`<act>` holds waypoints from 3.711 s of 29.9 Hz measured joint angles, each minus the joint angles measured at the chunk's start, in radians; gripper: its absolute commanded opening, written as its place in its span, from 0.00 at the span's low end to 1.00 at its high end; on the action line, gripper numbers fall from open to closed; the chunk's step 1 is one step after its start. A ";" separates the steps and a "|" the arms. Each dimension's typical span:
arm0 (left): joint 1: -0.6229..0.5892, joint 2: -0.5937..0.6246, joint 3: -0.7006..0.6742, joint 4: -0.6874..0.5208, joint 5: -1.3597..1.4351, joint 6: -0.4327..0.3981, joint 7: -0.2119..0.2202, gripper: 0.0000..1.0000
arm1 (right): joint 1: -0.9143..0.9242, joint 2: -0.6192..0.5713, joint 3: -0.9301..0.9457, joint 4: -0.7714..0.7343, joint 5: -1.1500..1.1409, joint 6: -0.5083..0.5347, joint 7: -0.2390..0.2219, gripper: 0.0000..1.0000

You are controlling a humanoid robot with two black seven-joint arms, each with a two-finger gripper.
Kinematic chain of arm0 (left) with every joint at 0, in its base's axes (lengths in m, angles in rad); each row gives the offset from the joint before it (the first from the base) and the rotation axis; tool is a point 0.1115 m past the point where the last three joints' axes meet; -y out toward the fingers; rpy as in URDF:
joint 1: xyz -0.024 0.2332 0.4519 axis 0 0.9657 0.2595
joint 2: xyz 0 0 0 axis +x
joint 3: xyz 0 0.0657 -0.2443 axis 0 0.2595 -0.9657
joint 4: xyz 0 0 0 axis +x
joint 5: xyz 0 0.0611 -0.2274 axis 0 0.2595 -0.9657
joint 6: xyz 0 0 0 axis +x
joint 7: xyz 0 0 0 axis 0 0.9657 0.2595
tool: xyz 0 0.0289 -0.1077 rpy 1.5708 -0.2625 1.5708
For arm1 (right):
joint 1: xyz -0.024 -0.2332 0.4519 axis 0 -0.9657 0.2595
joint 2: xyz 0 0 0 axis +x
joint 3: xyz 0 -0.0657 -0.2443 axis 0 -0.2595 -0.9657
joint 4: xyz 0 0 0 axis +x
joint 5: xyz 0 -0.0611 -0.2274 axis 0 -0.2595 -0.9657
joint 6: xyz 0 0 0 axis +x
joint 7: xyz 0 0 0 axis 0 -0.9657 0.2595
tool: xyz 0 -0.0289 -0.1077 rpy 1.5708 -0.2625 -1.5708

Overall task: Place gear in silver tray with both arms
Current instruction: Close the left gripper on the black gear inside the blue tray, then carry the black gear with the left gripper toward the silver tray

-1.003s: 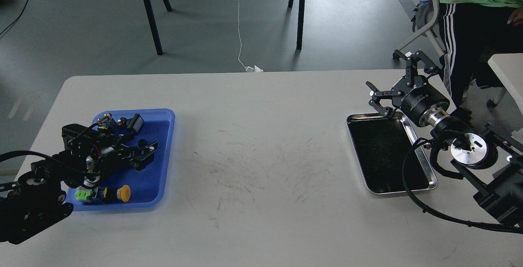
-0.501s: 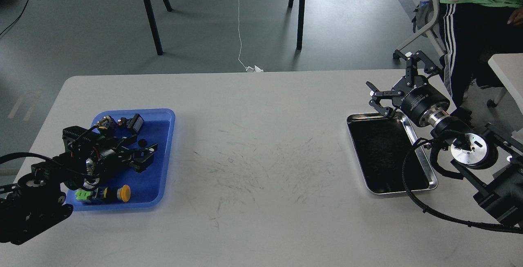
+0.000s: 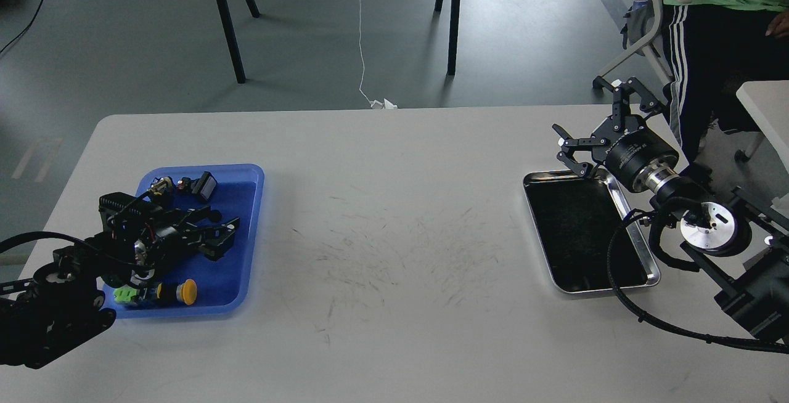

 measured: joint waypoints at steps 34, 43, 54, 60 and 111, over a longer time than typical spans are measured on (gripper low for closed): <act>-0.002 0.088 -0.014 -0.028 -0.017 0.009 -0.108 0.08 | -0.003 0.000 0.002 0.001 0.000 0.000 0.000 0.99; -0.044 0.207 -0.054 -0.234 -0.077 0.007 -0.136 0.08 | 0.000 0.001 0.002 0.000 0.000 0.000 0.000 0.99; -0.153 0.143 -0.081 -0.435 -0.081 0.002 -0.180 0.09 | 0.003 -0.006 0.003 0.002 0.000 0.000 0.000 0.99; -0.196 0.019 -0.049 -0.433 -0.082 0.003 -0.199 0.09 | 0.013 -0.010 0.001 -0.001 0.000 -0.001 -0.001 0.99; -0.192 -0.675 0.232 0.146 -0.025 0.071 -0.218 0.26 | 0.067 -0.021 -0.030 -0.049 -0.002 -0.014 -0.009 0.99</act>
